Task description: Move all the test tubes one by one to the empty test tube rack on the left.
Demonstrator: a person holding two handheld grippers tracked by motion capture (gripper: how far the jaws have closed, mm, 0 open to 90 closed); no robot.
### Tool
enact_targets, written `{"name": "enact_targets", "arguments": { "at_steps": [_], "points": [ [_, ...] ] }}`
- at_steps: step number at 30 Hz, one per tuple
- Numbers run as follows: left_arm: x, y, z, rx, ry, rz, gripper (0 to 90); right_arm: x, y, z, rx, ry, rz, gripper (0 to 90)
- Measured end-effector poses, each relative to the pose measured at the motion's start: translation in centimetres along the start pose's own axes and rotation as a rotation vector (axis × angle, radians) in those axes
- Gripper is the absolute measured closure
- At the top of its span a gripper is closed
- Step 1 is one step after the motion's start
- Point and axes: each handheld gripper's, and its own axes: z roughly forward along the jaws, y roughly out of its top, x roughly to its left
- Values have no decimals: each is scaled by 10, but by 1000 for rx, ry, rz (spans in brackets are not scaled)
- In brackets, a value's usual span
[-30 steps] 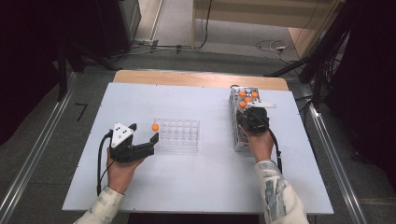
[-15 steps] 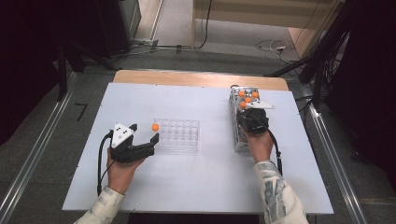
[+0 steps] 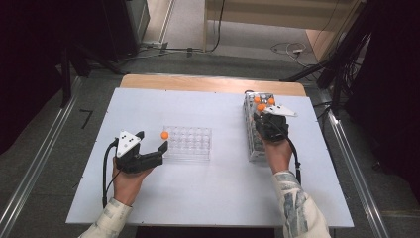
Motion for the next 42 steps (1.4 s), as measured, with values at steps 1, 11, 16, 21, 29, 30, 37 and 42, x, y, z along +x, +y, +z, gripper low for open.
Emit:
{"name": "enact_targets", "arguments": {
  "at_steps": [1, 11, 16, 21, 29, 30, 37, 42],
  "points": [
    [0, 0, 0, 0, 0, 0, 125, 0, 1, -2, -6, 0, 1, 725],
    [0, 2, -1, -9, -1, -10, 116, -1, 11, -28, -74, 25, -2, 726],
    [-2, 3, -3, -12, -11, -14, 116, 5, 15, -44, -98, 65, -32, 726],
    [-7, 8, -7, -23, -29, -12, 115, 16, 10, -55, -103, 108, -71, 726],
    [-17, 11, -9, -26, -53, 9, 116, 37, -4, -67, -77, 220, -108, 727],
    [-18, 11, -9, -23, -57, 15, 116, 40, -7, -68, -73, 234, -114, 727],
    [-32, 13, -10, -23, -106, 48, 126, 58, -25, -68, -34, 293, -145, 727],
    [-43, 15, -11, -29, -140, 60, 139, 71, -34, -68, -16, 341, -162, 726]
  ]
}}
